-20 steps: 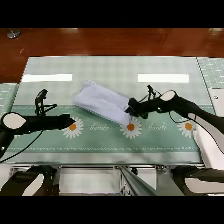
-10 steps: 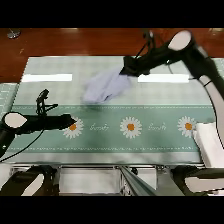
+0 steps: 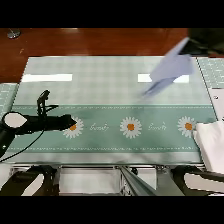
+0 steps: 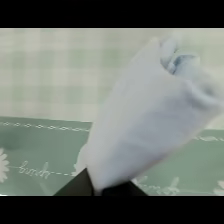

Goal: Fold the shirts.

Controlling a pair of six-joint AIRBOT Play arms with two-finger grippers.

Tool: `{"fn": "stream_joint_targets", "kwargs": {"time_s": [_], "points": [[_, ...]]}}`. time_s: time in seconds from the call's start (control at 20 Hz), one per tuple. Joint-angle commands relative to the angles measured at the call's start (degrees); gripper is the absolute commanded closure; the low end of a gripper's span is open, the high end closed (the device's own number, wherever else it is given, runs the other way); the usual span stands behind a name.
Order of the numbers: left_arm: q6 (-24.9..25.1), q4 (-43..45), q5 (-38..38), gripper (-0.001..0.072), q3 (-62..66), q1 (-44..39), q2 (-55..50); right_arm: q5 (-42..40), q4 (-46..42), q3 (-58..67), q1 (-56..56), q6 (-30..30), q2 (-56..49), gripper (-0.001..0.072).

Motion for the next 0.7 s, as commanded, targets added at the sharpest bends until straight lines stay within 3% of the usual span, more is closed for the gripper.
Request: {"fn": "stream_joint_targets", "kwargs": {"time_s": [0.0, 0.4, 0.55, 0.6, 0.65], "points": [[0.0, 0.0, -0.2, 0.0686, 0.0, 0.0, 0.0, 5.4, -7.1, -5.6, -11.4, -0.2, 9.8, 0.069], [0.0, -0.1, 0.0, 0.0686, 0.0, 0.0, 0.0, 5.4, -27.7, -41.3, -39.4, -8.0, 37.2, 0.0689], [-0.2, -0.5, 2.4, 0.0686, 0.0, 0.0, 0.0, 4.9, -32.9, -57.6, -46.2, -7.1, 48.4, 0.0688], [-0.2, -0.9, 3.5, 0.0686, 0.0, 0.0, 0.0, 4.7, -38.7, -61.7, -46.5, -4.9, 50.8, 0.0613], [-0.2, -1.3, 4.0, 0.0686, 0.0, 0.0, 0.0, 4.3, -43.4, -64.8, -46.5, -2.0, 51.8, 0.0268]]}}
